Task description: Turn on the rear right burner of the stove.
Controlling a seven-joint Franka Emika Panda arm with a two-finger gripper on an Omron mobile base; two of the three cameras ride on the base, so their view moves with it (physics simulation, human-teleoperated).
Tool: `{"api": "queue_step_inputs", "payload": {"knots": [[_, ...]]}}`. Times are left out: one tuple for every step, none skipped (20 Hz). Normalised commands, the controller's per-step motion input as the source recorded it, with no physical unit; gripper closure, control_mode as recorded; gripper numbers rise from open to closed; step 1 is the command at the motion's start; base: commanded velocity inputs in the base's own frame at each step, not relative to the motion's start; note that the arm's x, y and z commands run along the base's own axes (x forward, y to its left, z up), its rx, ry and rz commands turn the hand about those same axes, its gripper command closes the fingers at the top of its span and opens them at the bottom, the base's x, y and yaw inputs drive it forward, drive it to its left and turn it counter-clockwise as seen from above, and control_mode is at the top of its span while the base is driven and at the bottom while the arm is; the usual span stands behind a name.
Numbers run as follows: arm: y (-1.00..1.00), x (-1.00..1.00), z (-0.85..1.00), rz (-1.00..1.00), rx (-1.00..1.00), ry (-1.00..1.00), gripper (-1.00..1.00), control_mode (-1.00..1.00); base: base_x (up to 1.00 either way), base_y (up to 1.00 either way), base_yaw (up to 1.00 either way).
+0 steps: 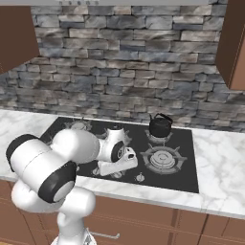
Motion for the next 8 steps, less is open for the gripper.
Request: {"api": "queue_step_inputs", "payload": {"knots": [[0.0, 0.0, -0.21, 0.65, 0.17, -0.12, 1.0, -1.0, 0.0, 0.0, 0.0], [0.0, 0.0, -0.23, 0.63, 0.17, -0.11, 1.0, -1.0, 0.0, 0.0, 0.0], [0.0, 0.0, -0.23, 0.63, 0.15, -0.06, 1.0, -1.0, 0.0, 0.0, 0.0], [0.0, 0.0, -0.23, 0.63, 0.13, 0.0, 1.0, -1.0, 0.0, 0.0, 0.0], [0.0, 0.0, -0.26, 0.63, 0.1, 0.0, 1.0, -1.0, 0.0, 0.0, 0.0], [0.0, 0.0, -0.26, 0.64, 0.08, 0.0, 1.0, -1.0, 0.0, 0.0, 0.0], [0.06, 0.0, -0.26, 0.63, 0.06, 0.0, 1.0, -1.0, 0.0, 0.0, 0.0], [0.09, 0.0, -0.29, 0.63, 0.05, 0.0, 1.0, -1.0, 0.0, 0.0, 0.0]]}}
